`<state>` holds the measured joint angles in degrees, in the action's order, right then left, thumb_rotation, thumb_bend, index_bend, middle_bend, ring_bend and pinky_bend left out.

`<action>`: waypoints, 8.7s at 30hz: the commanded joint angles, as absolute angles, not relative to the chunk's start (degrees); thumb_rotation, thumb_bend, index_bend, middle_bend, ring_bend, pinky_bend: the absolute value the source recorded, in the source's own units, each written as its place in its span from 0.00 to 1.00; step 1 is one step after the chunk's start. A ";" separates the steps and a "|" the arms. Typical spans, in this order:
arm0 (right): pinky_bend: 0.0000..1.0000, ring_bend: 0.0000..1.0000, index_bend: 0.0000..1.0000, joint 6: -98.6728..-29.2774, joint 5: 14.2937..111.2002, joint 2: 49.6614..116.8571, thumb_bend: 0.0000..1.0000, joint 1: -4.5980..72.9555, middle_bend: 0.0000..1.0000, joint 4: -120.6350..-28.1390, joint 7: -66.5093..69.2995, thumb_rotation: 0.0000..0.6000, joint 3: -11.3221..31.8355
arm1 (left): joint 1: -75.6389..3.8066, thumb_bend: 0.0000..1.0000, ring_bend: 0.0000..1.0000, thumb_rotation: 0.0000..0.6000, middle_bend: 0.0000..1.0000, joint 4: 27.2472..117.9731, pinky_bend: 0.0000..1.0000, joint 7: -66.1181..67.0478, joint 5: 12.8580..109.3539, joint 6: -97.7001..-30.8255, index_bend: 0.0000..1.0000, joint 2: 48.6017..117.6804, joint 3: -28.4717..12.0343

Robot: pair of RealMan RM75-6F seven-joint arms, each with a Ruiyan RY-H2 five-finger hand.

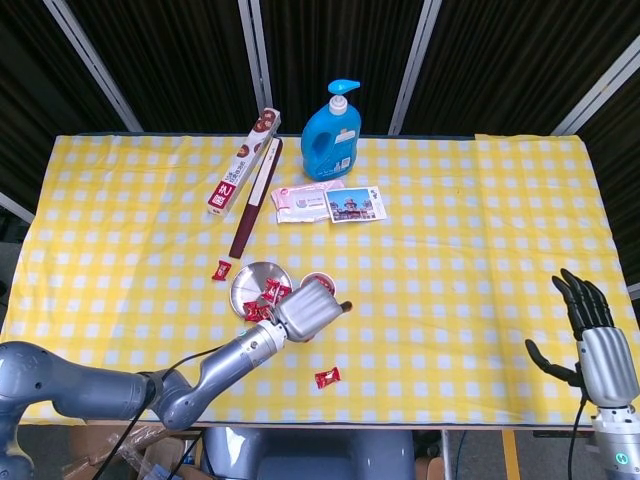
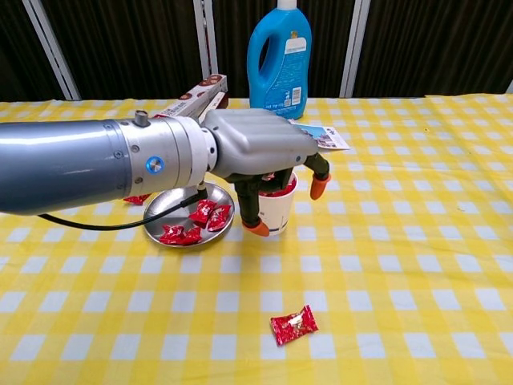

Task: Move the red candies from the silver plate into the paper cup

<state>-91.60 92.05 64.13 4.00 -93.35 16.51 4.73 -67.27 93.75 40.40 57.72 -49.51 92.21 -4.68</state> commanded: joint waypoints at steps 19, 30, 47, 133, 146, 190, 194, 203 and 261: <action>0.00 0.00 0.00 -92.98 92.81 64.56 0.36 3.86 0.00 -92.77 15.85 1.00 4.78 | -74.56 0.11 0.91 1.00 0.79 83.03 1.00 38.73 63.01 -36.99 0.34 101.83 -3.61; 0.00 0.00 0.00 -93.62 92.79 64.84 0.36 3.71 0.00 -92.76 15.40 1.00 4.97 | -73.76 0.11 0.91 1.00 0.80 84.71 1.00 32.52 70.04 -35.78 0.38 100.44 -2.35; 0.00 0.00 0.00 -93.68 92.46 64.94 0.36 3.66 0.00 -92.78 15.08 1.00 5.10 | -73.03 0.11 0.91 1.00 0.80 86.86 1.00 33.89 68.51 -34.98 0.39 98.25 -0.37; 0.00 0.00 0.00 -93.30 91.95 64.56 0.36 3.58 0.00 -93.67 15.08 1.00 5.20 | -62.64 0.19 0.91 1.00 0.84 90.88 1.00 37.69 52.21 -59.53 0.34 88.31 -8.09; 0.00 0.00 0.00 -92.93 92.18 64.71 0.36 3.80 0.00 -93.91 14.46 1.00 5.07 | -54.92 0.19 0.95 1.00 0.89 90.90 1.00 46.97 39.08 -64.52 0.34 84.26 -3.20; 0.00 0.00 0.00 -92.84 91.83 64.52 0.36 3.75 0.00 -94.26 15.11 1.00 5.12 | -54.32 0.34 0.95 1.00 0.90 71.20 1.00 48.91 36.33 -55.38 0.48 97.65 -5.45; 0.00 0.00 0.00 -92.82 91.76 64.48 0.36 3.73 0.00 -94.27 15.17 1.00 5.13 | -53.82 0.41 0.95 1.00 0.90 70.95 1.00 48.50 37.00 -55.34 0.54 97.85 -5.33; 0.00 0.00 0.00 -92.74 91.68 64.46 0.36 3.77 0.00 -94.35 15.38 1.00 5.18 | -52.54 0.43 0.96 1.00 0.90 78.49 1.00 47.96 40.67 -59.08 0.57 92.32 -6.10; 0.00 0.00 0.00 -93.08 91.73 64.46 0.36 3.69 0.00 -94.22 15.54 1.00 5.37 | -59.69 0.24 0.91 1.00 0.83 93.94 1.00 47.90 47.72 -65.29 0.31 94.75 -11.41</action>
